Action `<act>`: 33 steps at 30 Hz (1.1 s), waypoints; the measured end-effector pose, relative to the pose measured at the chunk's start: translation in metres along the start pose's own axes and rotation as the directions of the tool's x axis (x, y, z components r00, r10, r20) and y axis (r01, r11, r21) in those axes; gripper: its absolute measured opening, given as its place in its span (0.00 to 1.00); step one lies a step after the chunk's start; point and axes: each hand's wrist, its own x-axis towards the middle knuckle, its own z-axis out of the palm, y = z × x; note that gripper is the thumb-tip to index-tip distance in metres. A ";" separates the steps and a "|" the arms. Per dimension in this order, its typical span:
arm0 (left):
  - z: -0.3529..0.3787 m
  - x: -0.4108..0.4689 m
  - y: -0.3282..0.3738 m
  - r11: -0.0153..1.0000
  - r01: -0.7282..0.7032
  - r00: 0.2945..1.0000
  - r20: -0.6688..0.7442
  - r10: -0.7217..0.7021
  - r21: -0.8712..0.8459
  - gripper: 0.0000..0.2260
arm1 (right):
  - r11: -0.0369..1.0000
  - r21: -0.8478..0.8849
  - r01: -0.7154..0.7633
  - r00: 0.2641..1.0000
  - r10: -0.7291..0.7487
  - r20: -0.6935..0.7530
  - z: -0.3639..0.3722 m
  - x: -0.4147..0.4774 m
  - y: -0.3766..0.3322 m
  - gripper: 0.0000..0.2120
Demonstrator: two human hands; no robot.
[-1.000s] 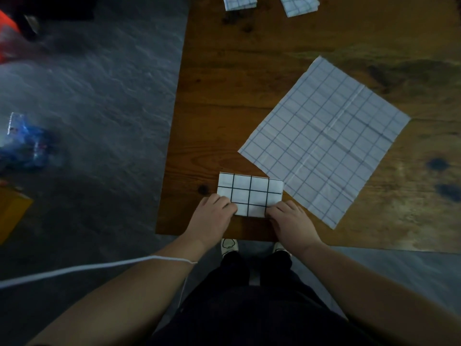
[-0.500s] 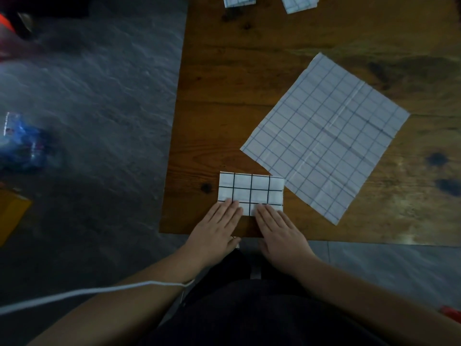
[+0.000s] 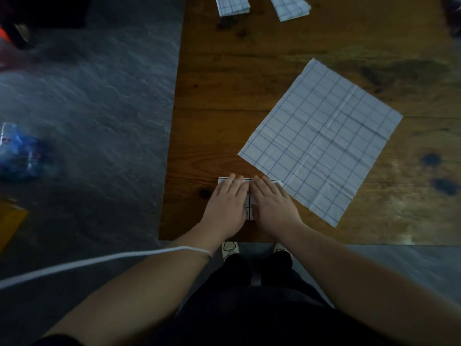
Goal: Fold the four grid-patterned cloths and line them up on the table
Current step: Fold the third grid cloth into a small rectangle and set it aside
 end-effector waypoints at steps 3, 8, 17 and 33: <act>-0.001 0.007 -0.012 1.000 0.000 0.999 0.045 0.000 0.005 0.25 | 0.999 0.019 -0.026 0.999 0.026 0.022 -0.003 0.004 0.014 0.28; -0.002 -0.008 -0.040 0.994 0.107 0.992 0.066 -0.106 -0.005 0.27 | 0.990 0.047 -0.130 0.991 0.131 -0.013 0.001 -0.013 0.056 0.27; -0.003 0.017 0.012 0.991 -0.120 0.993 0.007 0.120 -0.063 0.28 | 0.998 0.064 0.016 1.000 -0.015 -0.027 0.001 -0.006 0.021 0.31; 0.001 0.033 0.024 0.996 -0.079 0.996 0.042 0.081 -0.037 0.26 | 0.975 0.172 -0.144 0.984 0.160 -0.080 -0.002 -0.029 0.049 0.28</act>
